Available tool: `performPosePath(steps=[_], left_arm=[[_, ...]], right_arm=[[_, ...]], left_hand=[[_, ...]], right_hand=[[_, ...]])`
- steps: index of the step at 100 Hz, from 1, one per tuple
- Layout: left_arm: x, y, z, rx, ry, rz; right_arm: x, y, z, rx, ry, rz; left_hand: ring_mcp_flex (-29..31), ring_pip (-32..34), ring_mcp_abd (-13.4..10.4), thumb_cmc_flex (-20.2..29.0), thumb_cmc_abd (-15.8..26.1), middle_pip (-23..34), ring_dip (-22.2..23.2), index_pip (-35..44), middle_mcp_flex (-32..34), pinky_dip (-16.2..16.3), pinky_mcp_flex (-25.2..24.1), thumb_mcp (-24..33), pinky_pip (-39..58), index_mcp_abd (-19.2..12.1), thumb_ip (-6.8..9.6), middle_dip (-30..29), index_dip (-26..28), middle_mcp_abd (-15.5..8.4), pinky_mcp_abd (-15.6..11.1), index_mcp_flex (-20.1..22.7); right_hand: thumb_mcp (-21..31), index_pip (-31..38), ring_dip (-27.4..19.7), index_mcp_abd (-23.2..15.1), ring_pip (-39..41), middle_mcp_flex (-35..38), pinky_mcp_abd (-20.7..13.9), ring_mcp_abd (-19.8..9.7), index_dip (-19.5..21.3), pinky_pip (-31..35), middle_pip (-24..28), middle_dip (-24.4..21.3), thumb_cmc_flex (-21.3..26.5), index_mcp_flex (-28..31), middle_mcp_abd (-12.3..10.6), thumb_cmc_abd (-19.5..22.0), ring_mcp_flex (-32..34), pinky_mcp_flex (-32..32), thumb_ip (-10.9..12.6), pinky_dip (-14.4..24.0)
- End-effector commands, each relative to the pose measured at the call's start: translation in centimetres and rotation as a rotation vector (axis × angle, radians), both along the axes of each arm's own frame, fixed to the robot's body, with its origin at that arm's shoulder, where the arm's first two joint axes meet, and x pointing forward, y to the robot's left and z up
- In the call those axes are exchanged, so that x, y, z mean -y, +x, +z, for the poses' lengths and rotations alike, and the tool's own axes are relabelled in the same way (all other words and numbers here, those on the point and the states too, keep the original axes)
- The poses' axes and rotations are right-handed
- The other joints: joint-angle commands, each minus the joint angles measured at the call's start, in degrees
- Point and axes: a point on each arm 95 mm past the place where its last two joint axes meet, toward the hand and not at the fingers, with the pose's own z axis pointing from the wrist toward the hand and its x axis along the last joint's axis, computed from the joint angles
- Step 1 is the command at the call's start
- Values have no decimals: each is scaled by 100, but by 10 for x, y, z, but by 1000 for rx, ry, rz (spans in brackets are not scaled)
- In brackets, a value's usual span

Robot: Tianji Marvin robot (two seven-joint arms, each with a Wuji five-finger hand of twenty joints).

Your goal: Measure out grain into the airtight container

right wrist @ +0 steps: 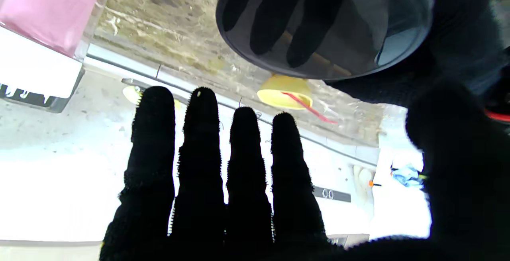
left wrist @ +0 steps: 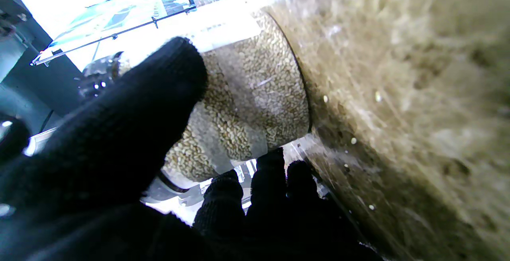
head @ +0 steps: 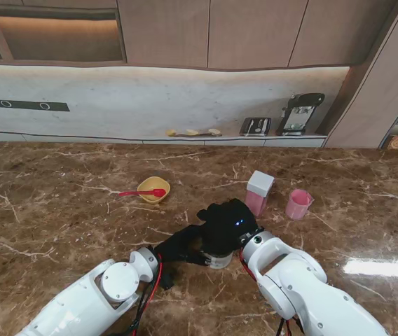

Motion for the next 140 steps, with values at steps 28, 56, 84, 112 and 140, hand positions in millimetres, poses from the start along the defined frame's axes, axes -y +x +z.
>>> performPosePath(steps=[28, 56, 84, 112, 140], left_arm=[[-5, -14, -22, -56, 40, -1], [-6, -15, -22, -59, 40, -1], [-5, -14, -22, -61, 39, -2], [-5, -14, -22, -60, 41, -4], [-5, -14, -23, -60, 42, -7]], right_arm=[[13, 4, 4, -203, -170, 24], [9, 8, -11, -234, -158, 39], [6, 9, -25, -200, -86, 38], [2, 12, -36, -76, 0, 52], [-3, 9, -44, -17, 34, -5]], left_hand=[[129, 130, 1061, -211, 175, 243, 36, 5095, 170, 278, 335, -168, 492, -121, 38, 97, 80, -266, 2510, -146], [133, 139, 1067, -215, 191, 251, 45, 5119, 181, 285, 336, -163, 503, -126, 39, 119, 105, -253, 2517, -142], [130, 136, 1072, -223, 214, 256, 45, 5133, 193, 283, 334, -161, 501, -117, 40, 138, 129, -249, 2515, -145], [165, 139, 1050, -211, 234, 269, 41, 5162, 242, 290, 346, -165, 521, -111, 45, 158, 166, -261, 2517, -111], [178, 137, 1060, -211, 232, 273, 37, 5167, 264, 284, 345, -173, 538, -104, 47, 171, 190, -264, 2526, -105]], right_hand=[[1449, -1016, -662, -77, -585, -990, -44, 310, -551, -388, -562, -536, 1568, -897, 218, -1556, -638, 8, -129, -212], [2508, -486, -252, -218, 0, -739, -406, 82, -191, 129, 1, -248, 1661, -621, 207, -2058, 181, 771, -320, -377], [2582, 923, 438, -46, 1006, 406, -994, -298, 723, 1142, 1029, 458, 1167, 415, 52, -1513, 1482, 1924, -323, -370], [2685, 1369, 496, -223, 1289, 1829, -1158, -421, 486, 2171, 1060, 430, 814, 1329, 11, -1422, 2672, 2779, -377, -372], [2294, 1523, 639, -126, 2145, 2551, -1260, -375, 257, 3234, 978, 376, 316, 1857, 203, -1286, 3102, 3038, -357, -163]])
